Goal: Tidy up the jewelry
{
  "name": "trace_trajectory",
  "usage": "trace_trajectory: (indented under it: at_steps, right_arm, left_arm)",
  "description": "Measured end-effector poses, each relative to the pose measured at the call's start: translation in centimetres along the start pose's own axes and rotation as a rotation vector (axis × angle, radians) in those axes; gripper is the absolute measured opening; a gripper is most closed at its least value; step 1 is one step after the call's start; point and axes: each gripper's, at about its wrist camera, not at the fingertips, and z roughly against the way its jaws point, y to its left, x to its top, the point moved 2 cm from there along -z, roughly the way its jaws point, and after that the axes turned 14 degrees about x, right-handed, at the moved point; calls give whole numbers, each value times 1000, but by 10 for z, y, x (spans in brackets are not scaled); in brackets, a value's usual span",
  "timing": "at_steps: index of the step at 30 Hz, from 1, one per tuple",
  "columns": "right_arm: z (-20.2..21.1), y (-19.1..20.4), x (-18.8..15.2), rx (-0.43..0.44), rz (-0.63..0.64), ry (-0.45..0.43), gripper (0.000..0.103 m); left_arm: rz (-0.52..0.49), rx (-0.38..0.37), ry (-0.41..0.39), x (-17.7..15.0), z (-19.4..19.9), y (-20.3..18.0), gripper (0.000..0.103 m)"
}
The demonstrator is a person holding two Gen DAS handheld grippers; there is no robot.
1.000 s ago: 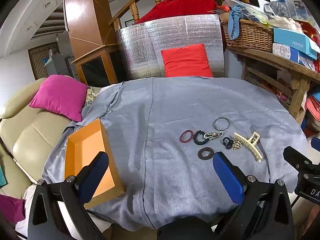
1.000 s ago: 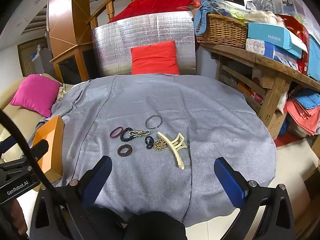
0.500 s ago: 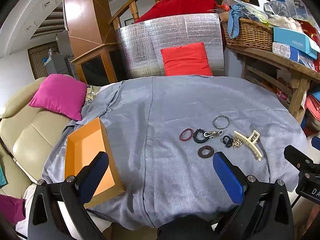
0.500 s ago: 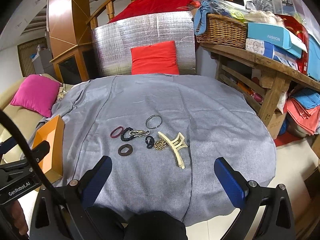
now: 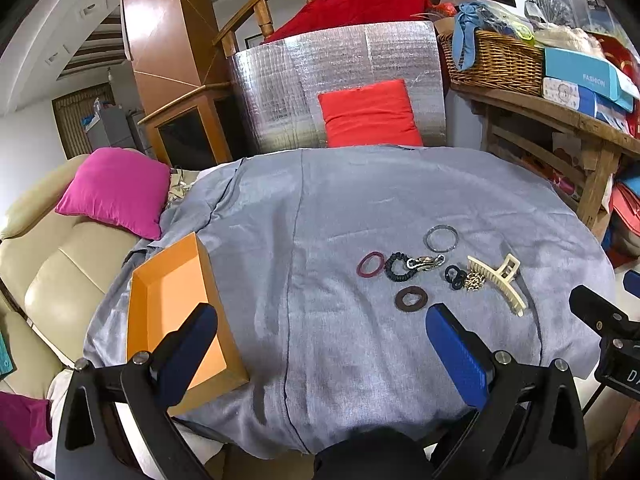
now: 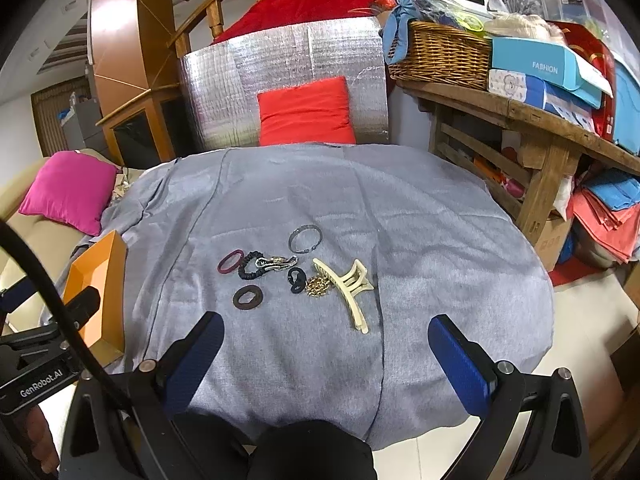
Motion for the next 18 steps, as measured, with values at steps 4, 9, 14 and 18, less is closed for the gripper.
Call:
trace_trajectory:
  at_steps: [4,9,14,18]
  right_arm:
    - [-3,-1,0,-3,1,3,103]
    - [-5,-6,-1,-8,-19,26,103]
    - [-9,-21,-3,-33,-43,18,103]
    - [-11,-32,-4,-44,-69,8,103]
  left_arm:
    - [-2,-1,6,-1,-3,-1,103]
    - [-13,-7,20,-2,-8,-4,103]
    - [-7,-38,46,-5,-15,-6,103]
    - [-13,-49,43,-5,-16,-9,103]
